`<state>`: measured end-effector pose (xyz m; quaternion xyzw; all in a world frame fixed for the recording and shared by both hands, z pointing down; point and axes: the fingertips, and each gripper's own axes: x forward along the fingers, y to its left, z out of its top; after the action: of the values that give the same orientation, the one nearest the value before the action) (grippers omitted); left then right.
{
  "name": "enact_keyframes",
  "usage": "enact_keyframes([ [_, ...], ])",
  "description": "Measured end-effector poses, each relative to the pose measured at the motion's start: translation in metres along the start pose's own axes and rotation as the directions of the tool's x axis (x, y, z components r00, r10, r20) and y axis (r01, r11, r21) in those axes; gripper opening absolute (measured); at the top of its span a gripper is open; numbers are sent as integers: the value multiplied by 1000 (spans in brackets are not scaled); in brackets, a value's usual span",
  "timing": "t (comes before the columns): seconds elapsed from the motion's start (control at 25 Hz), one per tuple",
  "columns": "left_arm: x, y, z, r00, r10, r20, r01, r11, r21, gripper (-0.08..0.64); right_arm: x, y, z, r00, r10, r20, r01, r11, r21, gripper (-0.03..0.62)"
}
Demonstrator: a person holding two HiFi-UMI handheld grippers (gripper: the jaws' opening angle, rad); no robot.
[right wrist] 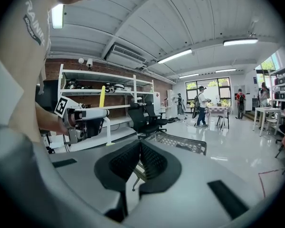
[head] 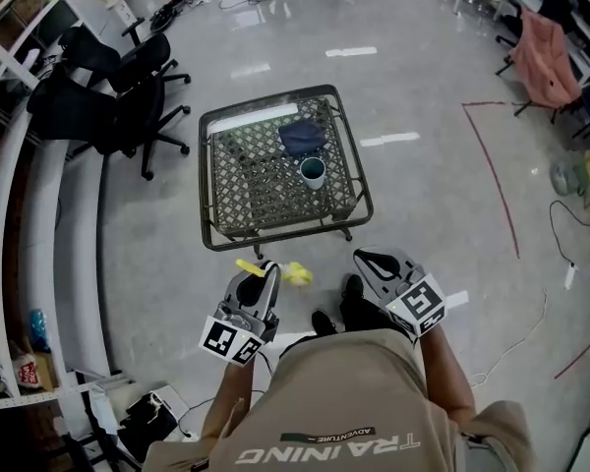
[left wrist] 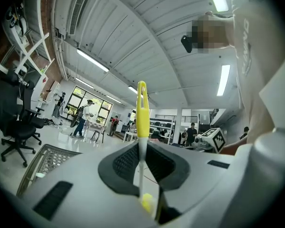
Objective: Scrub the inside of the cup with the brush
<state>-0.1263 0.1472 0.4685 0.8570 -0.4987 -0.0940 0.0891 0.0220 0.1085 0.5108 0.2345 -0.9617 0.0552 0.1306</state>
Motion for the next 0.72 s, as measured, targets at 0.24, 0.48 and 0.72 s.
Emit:
enact_keyframes([
  [0.24, 46, 12, 17, 1000, 28, 12, -29, 1000, 5, 43, 18, -43, 15, 999, 41, 17, -41, 999, -6, 17],
  [0.48, 96, 30, 35, 999, 47, 20, -49, 997, 63, 43, 43, -93, 31, 993, 100, 62, -97, 994, -46, 18],
  [0.72, 134, 47, 50, 990, 122, 73, -128, 989, 71, 43, 62, -123, 23, 987, 163, 10, -162, 983, -87, 18],
])
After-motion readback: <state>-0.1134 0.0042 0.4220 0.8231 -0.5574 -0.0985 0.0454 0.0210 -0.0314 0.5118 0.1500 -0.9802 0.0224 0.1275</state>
